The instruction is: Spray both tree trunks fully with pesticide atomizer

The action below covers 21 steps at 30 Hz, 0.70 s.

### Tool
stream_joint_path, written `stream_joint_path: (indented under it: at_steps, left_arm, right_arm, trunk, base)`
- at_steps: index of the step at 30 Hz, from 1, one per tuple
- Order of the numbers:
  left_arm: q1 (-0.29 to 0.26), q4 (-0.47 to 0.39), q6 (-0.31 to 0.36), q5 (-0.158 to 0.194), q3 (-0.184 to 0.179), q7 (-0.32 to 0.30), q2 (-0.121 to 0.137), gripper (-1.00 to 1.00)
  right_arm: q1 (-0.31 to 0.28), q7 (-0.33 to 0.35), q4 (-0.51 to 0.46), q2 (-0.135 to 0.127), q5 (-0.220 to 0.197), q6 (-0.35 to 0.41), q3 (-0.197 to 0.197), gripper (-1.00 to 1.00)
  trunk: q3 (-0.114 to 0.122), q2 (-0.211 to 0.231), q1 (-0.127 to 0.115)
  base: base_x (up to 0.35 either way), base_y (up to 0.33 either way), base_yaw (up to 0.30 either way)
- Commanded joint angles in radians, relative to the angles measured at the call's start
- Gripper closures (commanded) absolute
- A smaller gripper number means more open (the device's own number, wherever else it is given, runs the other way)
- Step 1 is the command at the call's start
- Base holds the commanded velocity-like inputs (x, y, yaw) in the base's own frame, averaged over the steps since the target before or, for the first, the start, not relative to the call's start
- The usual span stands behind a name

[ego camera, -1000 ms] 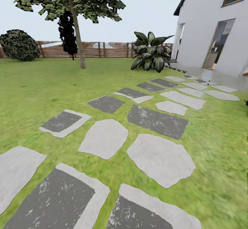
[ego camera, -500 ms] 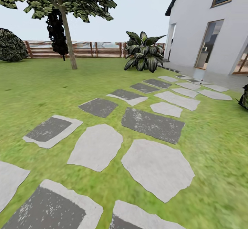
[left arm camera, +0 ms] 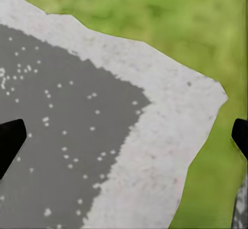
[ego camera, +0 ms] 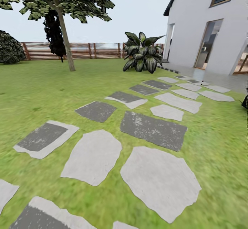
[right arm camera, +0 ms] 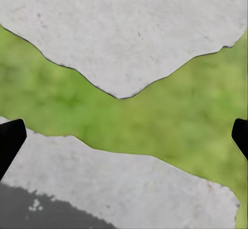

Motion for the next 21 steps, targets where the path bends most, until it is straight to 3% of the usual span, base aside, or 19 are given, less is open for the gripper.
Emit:
stream_joint_path:
  at_steps: [1,12,21]
  left_arm:
    - [0.0,0.001,-0.003,0.001,0.002,0.001,0.0,-1.0]
    - [0.0,0.001,-0.003,0.001,0.002,0.001,0.0,-1.0]
    - [0.0,0.001,-0.003,0.0,0.002,0.001,0.0,-1.0]
  right_arm:
    - [-0.001,0.0,0.001,0.0,0.0,-0.003,-0.001,-1.0]
    - [-0.001,-0.001,0.001,0.0,0.001,-0.003,-0.001,-1.0]
    - [-0.001,-0.001,0.001,0.0,0.001,-0.003,-0.001,-1.0]
  trunk:
    - [-0.001,0.0,0.0]
    - [-0.001,0.0,0.0]
    - [-0.001,0.0,0.0]
  base:
    - [0.339,0.0,-0.177]
    - [0.339,0.0,-0.258]
    - [0.339,0.0,-0.042]
